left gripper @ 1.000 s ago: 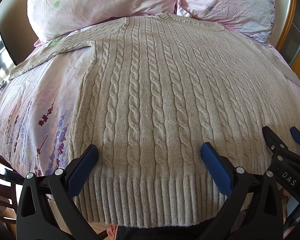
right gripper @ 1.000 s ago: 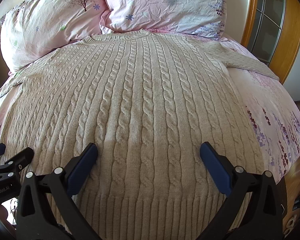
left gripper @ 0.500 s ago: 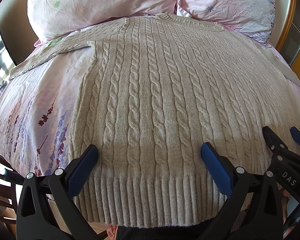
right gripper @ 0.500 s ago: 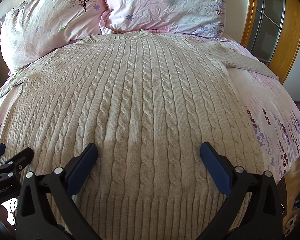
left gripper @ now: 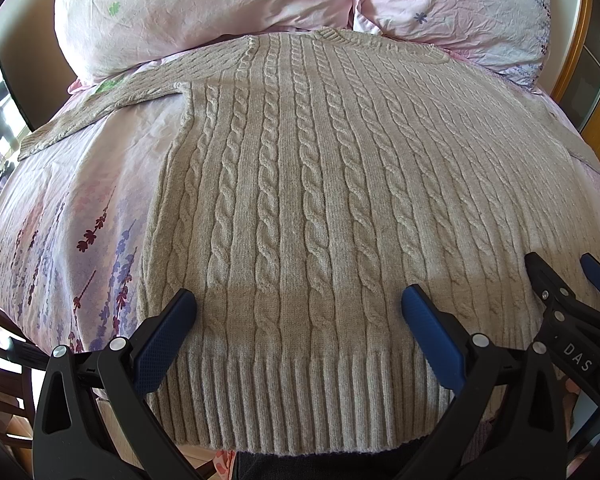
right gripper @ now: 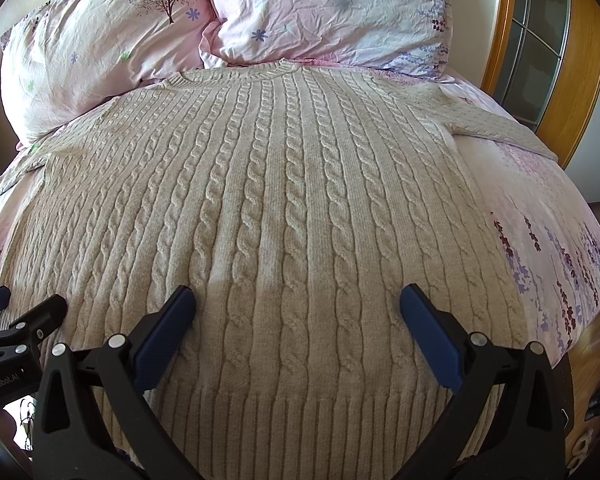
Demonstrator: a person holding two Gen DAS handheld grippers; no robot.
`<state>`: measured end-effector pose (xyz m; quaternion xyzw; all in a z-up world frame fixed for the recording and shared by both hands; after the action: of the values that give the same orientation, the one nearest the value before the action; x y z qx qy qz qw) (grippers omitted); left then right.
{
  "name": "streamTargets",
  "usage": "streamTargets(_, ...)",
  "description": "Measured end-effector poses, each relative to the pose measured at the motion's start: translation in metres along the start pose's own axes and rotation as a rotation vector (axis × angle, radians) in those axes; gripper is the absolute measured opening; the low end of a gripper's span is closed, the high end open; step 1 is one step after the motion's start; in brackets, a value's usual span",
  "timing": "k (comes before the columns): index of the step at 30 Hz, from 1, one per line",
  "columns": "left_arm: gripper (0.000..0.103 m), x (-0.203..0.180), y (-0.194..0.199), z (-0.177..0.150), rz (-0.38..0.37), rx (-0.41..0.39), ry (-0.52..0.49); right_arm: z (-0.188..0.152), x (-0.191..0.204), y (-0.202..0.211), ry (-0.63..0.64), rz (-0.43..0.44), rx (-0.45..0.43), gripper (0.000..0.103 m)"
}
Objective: Fold small clothes
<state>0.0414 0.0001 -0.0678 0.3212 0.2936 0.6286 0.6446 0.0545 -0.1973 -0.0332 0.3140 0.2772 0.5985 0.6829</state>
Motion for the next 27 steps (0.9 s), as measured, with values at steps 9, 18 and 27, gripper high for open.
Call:
streamTargets(9,0.102,0.000,-0.009,0.017,-0.027,0.032,-0.044,0.027,-0.027,0.014,0.028,0.209,-0.114,0.101)
streamTargets(18,0.102,0.085,0.015,0.101,-0.178,-0.305,0.187,0.141,-0.331,-0.025,-0.665,-0.071,-0.178,0.048)
streamTargets(27,0.102,0.197,0.005,0.148,-0.020,-0.405,0.311,0.125,-0.433,-0.124,-1.058,-0.067,-0.046,0.045)
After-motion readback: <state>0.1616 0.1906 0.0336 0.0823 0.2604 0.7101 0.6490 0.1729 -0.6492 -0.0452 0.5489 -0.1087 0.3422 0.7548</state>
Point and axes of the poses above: each gripper's, at about its wrist camera, not at the fingertips, and y roughly against the way its jaws point, x to its left, z to its top, the point moved 8 cm from there along -y, roughly the way its jaws point, and after that the axes turned 7 degrees about -x, right-handed, at the moved point
